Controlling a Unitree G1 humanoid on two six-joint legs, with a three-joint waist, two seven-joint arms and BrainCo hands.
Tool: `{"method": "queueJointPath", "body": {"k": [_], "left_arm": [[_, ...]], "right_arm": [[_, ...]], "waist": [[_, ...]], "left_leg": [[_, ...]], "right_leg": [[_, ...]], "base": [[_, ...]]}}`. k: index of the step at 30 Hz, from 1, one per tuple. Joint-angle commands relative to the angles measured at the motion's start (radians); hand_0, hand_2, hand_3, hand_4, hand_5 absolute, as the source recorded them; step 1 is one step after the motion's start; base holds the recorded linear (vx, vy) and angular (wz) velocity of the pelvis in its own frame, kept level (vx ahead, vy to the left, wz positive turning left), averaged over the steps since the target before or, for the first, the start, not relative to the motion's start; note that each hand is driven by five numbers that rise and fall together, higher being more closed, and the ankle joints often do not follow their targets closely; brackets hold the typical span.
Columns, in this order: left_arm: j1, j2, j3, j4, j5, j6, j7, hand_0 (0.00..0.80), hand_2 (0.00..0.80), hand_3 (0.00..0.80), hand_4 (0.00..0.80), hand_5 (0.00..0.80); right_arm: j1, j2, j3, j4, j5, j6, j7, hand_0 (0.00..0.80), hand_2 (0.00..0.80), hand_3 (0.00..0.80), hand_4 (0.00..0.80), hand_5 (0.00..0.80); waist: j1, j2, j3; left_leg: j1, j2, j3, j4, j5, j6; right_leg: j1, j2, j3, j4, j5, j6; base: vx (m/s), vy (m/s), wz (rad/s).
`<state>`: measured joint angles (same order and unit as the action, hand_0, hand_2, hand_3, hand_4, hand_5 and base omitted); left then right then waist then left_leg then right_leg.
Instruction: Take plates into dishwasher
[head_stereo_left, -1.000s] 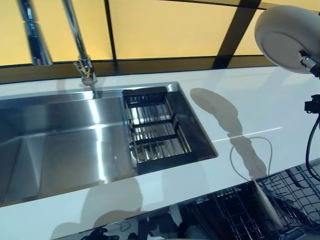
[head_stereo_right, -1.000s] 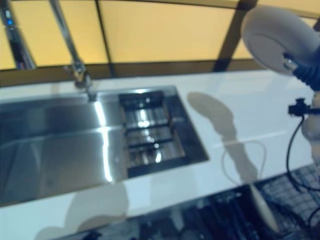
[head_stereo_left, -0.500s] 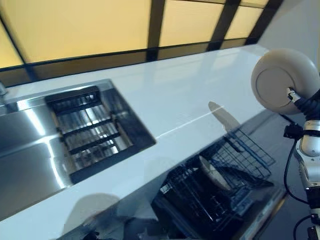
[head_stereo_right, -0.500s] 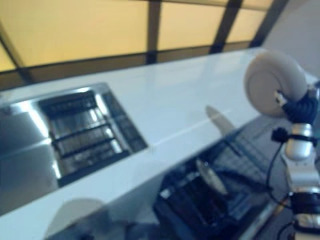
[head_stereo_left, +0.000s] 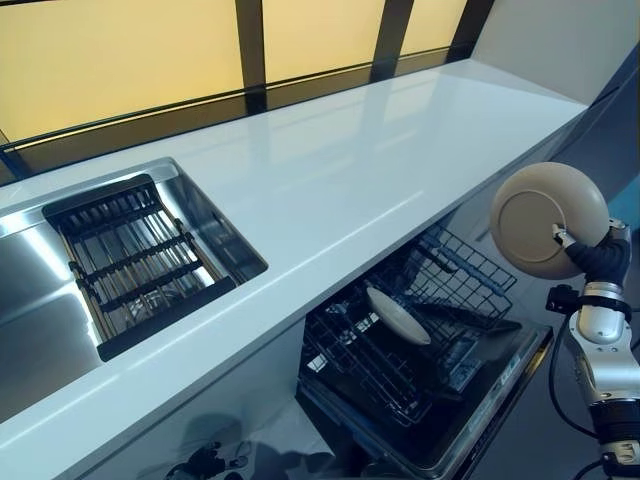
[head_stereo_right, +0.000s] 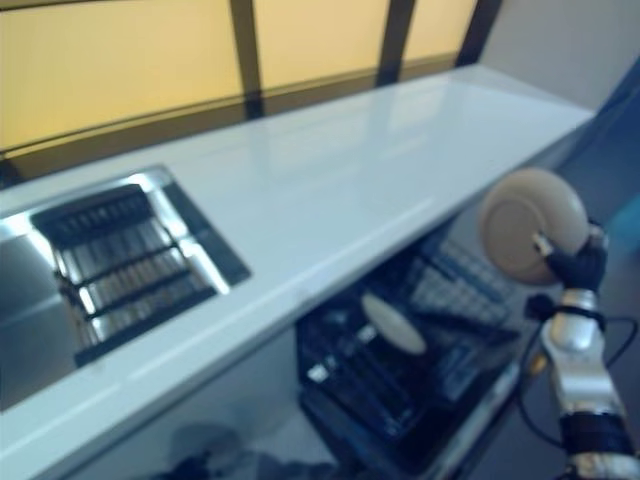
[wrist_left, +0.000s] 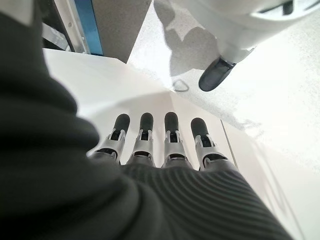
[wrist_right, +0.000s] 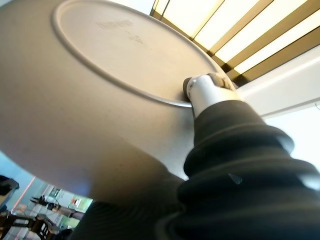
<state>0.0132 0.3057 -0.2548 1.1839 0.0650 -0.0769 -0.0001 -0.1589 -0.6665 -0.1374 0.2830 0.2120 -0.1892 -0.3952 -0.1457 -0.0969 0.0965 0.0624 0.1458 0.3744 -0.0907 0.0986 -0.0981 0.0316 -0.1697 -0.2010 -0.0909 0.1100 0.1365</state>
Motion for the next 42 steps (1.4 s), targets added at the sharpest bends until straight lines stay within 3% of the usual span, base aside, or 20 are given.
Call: {"method": "queueJointPath", "body": {"k": [1, 17, 31, 42], "left_arm": [[-0.051, -0.015, -0.019, 0.033, 0.039, -0.034, 0.004, 0.000, 0.000, 0.000, 0.000, 0.000], [-0.069, -0.027, -0.049, 0.025, 0.040, -0.021, -0.004, 0.000, 0.000, 0.000, 0.000, 0.000], [-0.097, -0.005, -0.082, 0.000, 0.022, -0.022, -0.010, 0.000, 0.000, 0.000, 0.000, 0.000], [-0.121, -0.005, -0.099, -0.018, -0.012, -0.033, -0.010, 0.000, 0.000, 0.000, 0.000, 0.000]], "right_arm": [[-0.080, -0.017, -0.009, 0.000, -0.046, -0.016, 0.010, 0.800, 0.800, 0.800, 0.800, 0.800], [-0.130, -0.022, 0.111, 0.139, -0.184, 0.050, 0.058, 0.800, 0.800, 0.800, 0.800, 0.800], [-0.193, -0.079, 0.189, 0.296, -0.265, 0.127, 0.011, 0.800, 0.800, 0.800, 0.800, 0.800], [-0.223, -0.105, 0.211, 0.332, -0.309, 0.150, -0.014, 0.800, 0.800, 0.800, 0.800, 0.800]], "waist": [[0.033, 0.040, 0.002], [0.039, 0.080, 0.011], [0.052, 0.108, 0.057], [0.051, 0.133, 0.100]], "left_leg": [[0.051, -0.005, 0.001, 0.004, -0.092, 0.039], [0.035, 0.004, -0.043, 0.014, -0.078, 0.008], [-0.007, 0.009, -0.081, 0.016, -0.057, -0.006], [-0.039, 0.018, -0.106, 0.026, -0.040, -0.016]], "right_leg": [[0.019, 0.057, -0.017, 0.027, -0.071, -0.014], [0.013, 0.060, -0.022, 0.021, -0.083, -0.039], [-0.025, 0.049, -0.033, 0.063, -0.101, -0.048], [-0.055, 0.047, -0.029, 0.108, -0.127, -0.062]], "base": [[0.037, -0.109, 0.02], [0.021, -0.051, 0.04], [-0.005, -0.040, 0.10], [-0.014, -0.054, 0.06]]}}
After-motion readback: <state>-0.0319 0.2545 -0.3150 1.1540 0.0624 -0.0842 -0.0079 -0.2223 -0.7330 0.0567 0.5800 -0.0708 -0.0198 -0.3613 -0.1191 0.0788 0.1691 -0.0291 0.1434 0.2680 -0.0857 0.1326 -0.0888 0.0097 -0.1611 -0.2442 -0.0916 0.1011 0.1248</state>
